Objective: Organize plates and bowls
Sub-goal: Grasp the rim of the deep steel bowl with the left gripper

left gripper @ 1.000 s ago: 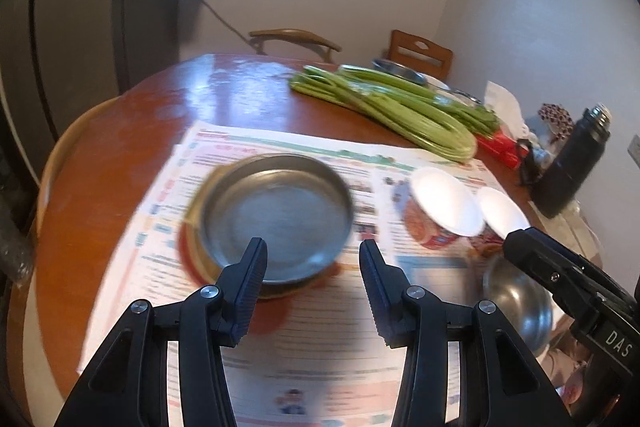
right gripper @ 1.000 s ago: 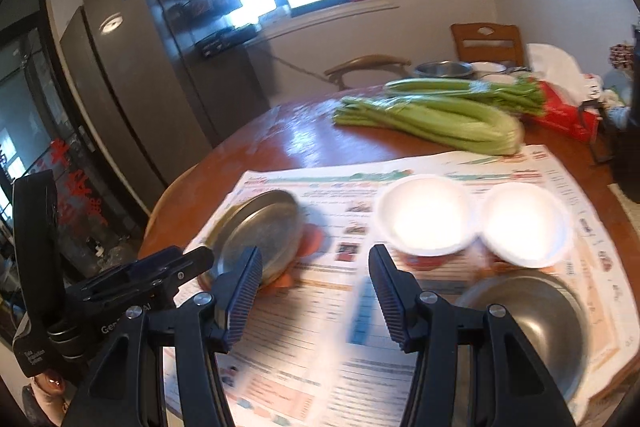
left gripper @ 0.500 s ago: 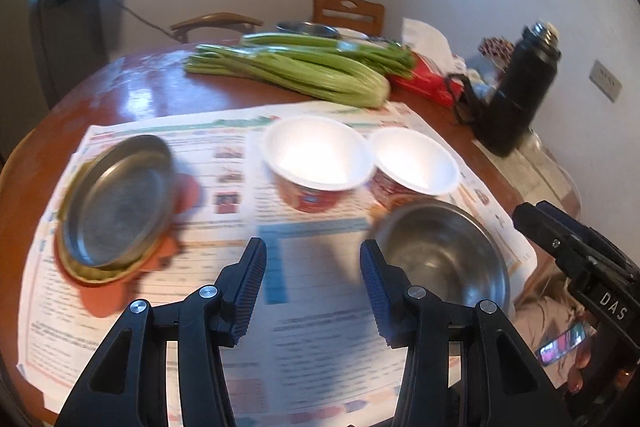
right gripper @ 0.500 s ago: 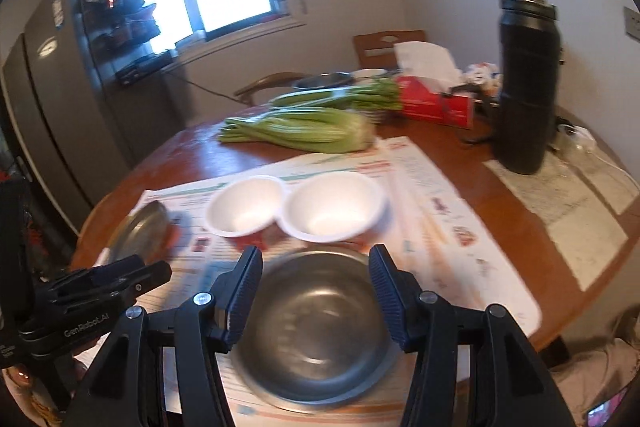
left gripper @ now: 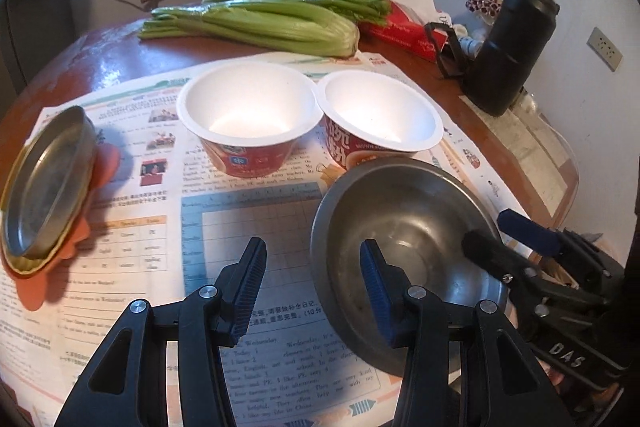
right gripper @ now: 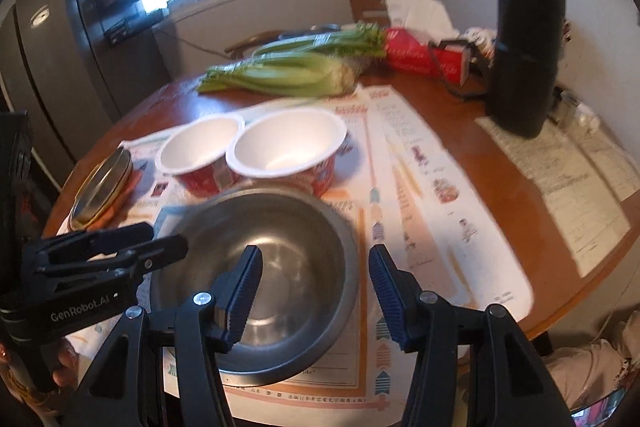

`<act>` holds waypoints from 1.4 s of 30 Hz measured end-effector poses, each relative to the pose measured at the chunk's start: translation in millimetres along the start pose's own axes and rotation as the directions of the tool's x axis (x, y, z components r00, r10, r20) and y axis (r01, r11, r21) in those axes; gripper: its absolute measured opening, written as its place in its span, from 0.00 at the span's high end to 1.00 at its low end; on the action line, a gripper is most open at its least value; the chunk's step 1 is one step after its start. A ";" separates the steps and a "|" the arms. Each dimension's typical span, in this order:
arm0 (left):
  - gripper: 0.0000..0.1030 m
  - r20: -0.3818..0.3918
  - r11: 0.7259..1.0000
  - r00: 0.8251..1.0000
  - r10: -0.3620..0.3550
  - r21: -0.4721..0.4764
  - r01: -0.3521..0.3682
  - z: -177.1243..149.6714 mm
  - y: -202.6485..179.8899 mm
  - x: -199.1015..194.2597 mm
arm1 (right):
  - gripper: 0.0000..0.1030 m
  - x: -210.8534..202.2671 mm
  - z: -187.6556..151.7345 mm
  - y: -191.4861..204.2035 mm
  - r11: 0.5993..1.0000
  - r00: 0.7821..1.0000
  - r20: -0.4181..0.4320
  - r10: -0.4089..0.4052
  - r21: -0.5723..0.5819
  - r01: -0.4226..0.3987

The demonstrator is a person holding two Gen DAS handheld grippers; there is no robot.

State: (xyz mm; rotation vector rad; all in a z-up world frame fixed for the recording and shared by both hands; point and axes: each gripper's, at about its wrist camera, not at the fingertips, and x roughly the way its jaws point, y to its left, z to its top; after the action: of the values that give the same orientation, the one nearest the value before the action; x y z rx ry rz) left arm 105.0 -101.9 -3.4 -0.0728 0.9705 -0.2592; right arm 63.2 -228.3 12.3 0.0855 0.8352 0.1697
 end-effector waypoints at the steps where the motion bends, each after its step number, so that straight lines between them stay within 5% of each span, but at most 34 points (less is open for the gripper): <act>1: 0.51 -0.003 1.000 1.000 0.000 0.002 0.000 0.3 -1.0 2.6 | 0.46 3.7 -1.1 -0.4 1.000 1.000 -0.005 -0.007 -0.006 0.007; 21: 0.60 -0.055 1.000 0.998 -0.006 0.017 0.007 -0.8 -11.8 22.3 | 0.47 18.0 -7.6 11.1 0.997 0.999 -0.029 0.014 -0.077 -0.017; 42: 0.60 0.037 0.994 0.998 0.045 -0.104 -0.041 -29.1 65.3 -37.4 | 0.46 0.0 -11.8 90.7 0.975 0.991 -0.017 0.132 -0.177 -0.133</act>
State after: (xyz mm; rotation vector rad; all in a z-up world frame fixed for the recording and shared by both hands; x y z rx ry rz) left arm 73.1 -27.9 -1.2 -0.1509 0.9452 -0.1675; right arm 43.9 -139.0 17.3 -0.0270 0.8162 0.3697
